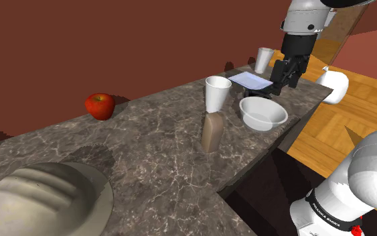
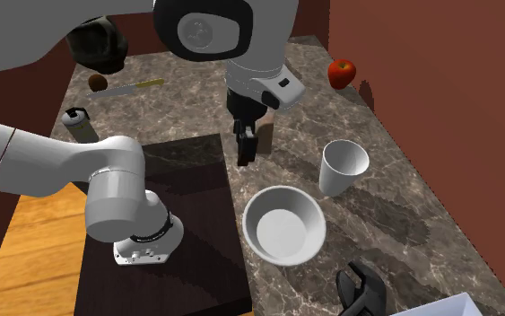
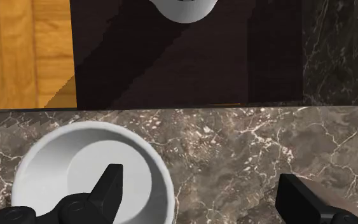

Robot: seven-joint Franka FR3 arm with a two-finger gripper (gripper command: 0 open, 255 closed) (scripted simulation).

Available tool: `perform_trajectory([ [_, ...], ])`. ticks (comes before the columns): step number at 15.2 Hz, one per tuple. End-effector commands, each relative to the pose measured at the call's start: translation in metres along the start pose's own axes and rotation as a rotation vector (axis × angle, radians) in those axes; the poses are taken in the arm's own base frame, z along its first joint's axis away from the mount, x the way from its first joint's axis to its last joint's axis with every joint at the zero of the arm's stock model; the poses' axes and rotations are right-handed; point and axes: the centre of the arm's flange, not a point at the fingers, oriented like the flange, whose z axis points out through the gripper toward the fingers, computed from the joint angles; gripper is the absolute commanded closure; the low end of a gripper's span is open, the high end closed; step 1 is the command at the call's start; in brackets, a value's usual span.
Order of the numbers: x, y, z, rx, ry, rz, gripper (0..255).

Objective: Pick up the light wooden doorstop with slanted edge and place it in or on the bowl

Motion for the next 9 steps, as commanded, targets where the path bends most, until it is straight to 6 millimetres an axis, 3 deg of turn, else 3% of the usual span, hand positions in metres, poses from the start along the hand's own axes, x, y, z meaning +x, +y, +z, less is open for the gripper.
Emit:
perform_trajectory([
  [1, 0.000, 0.000, 0.000, 0.000, 0.000, 0.000, 0],
  [9, 0.027, -0.087, 0.039, 0.018, 0.100, 0.036, 0],
])
